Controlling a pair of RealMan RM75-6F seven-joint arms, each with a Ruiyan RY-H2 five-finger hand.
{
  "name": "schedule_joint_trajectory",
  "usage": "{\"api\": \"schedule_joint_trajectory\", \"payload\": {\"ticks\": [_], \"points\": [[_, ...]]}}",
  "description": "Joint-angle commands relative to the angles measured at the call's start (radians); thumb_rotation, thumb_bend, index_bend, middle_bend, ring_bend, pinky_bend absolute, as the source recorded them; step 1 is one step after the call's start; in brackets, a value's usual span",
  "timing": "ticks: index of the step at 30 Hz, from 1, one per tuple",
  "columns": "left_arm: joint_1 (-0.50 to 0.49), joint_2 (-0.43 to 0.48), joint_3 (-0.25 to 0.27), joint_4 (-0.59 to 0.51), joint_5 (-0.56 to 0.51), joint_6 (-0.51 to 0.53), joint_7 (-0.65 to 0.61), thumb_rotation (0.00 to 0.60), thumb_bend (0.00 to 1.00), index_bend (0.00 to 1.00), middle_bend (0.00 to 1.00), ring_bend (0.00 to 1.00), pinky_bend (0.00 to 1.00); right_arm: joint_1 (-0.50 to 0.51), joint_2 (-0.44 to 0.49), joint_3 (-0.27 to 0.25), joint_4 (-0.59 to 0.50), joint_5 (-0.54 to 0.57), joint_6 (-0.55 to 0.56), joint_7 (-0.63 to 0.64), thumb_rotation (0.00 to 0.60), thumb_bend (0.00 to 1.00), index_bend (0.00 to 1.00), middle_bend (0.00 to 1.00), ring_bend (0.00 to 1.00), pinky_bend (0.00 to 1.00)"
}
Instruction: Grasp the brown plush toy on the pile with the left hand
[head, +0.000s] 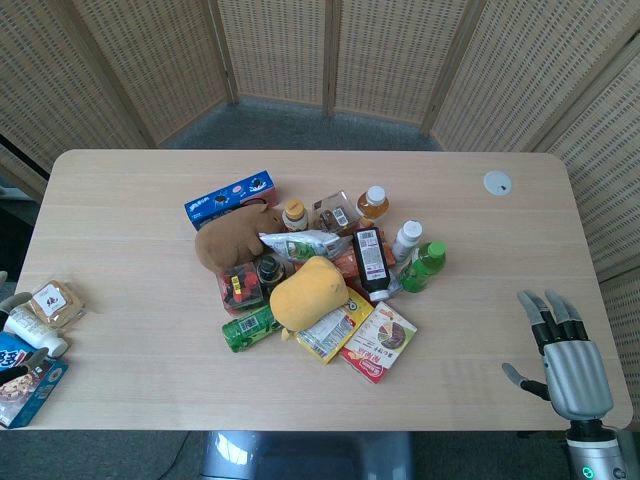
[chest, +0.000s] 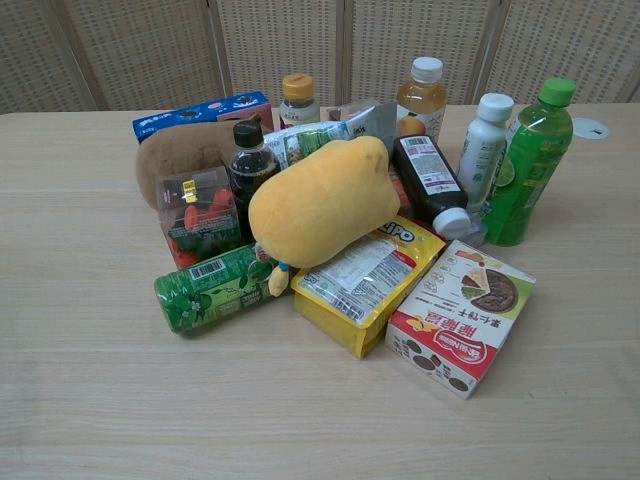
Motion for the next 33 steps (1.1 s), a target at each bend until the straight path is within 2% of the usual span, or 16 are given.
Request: {"api": "schedule_joint_trajectory", "payload": {"ticks": [1,12,20,26,29,33], "points": [[0.001,-0.001,0.0,0.0,0.001,-0.001,0.001,0.6,0.0,0.28,0.0,0.0,0.0,0.0,0.0,0.0,0.0,0.0,0.0,0.0,0.6,0.0,0.0,0.0,0.0,0.0],[-0.032,0.008,0.0,0.025,0.025,-0.05,0.008,0.6,0.0,0.27,0.0,0.0,0.0,-0.004,0.008,0.012,-0.004,-0.002,0.02,-0.001,0.6,0.0,0.0,0.0,0.0,0.0],[-0.19,0.029,-0.055,0.037,0.058,-0.215,0.062,0.6,0.0,0.27,0.0,0.0,0.0,-0.008,0.006,0.02,-0.002,-0.015,0.042,-0.018,0.6,0.0,0.0,0.0,0.0,0.0],[-0.335,-0.01,-0.105,0.054,0.059,-0.358,0.159,0.6,0.0,0.25,0.0,0.0,0.0,-0.011,0.011,0.022,-0.007,-0.017,0.049,-0.017,0.6,0.0,0.0,0.0,0.0,0.0],[-0.412,-0.047,-0.123,0.083,0.034,-0.457,0.224,0.6,0.0,0.2,0.0,0.0,0.0,-0.011,0.013,0.023,-0.008,-0.016,0.05,-0.014,0.6,0.0,0.0,0.0,0.0,0.0],[-0.488,-0.099,-0.139,0.122,-0.027,-0.565,0.317,0.6,0.0,0.03,0.0,0.0,0.0,-0.011,0.015,0.025,-0.008,-0.01,0.048,-0.005,0.6,0.0,0.0,0.0,0.0,0.0]]}}
